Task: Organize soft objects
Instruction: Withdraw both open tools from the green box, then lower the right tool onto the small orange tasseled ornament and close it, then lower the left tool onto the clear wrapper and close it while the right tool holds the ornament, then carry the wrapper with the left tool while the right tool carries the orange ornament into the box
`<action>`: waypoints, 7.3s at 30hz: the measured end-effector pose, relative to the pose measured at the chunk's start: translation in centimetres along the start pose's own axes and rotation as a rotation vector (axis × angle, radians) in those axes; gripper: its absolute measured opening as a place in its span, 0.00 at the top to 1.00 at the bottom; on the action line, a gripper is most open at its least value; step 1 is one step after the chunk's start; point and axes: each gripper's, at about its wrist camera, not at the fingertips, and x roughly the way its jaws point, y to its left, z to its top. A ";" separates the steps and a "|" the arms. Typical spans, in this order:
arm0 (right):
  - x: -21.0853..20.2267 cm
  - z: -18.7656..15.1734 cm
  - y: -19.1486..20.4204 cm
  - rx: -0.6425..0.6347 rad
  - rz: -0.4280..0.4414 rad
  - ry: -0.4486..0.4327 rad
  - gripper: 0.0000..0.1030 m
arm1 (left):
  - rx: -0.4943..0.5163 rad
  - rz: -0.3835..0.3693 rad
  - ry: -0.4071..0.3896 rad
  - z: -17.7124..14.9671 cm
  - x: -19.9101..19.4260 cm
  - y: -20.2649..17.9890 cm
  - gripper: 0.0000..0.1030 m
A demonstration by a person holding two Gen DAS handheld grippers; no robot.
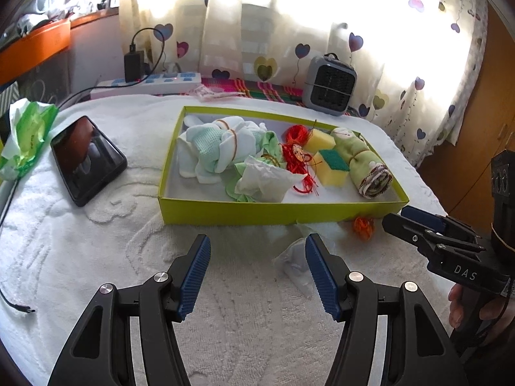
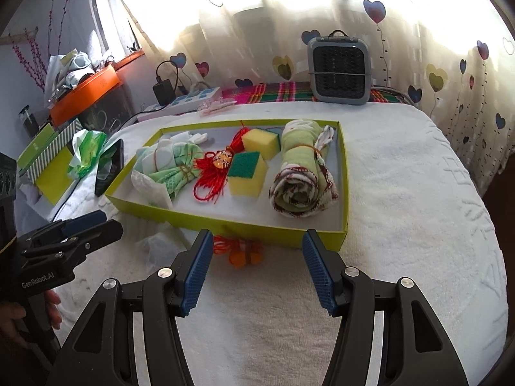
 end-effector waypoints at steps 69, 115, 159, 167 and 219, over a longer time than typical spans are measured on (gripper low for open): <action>0.7 -2.0 0.0 0.028 -0.058 0.031 0.74 | 0.110 -0.038 0.113 -0.7 2.8 -3.2 0.36; 0.1 -2.3 -0.8 0.052 -0.024 0.003 0.74 | 0.134 0.051 0.087 -0.8 3.9 -4.0 0.73; -2.3 -1.1 0.8 -0.017 -0.029 -0.054 0.74 | 0.126 -0.009 -0.005 1.2 0.0 -4.0 0.78; -2.9 0.2 1.6 -0.040 -0.028 -0.080 0.74 | 0.132 -0.014 -0.041 2.9 -1.0 -3.9 0.78; 4.5 3.6 1.0 -0.070 0.010 0.029 0.74 | 0.140 -0.012 0.038 11.0 9.2 -3.9 0.78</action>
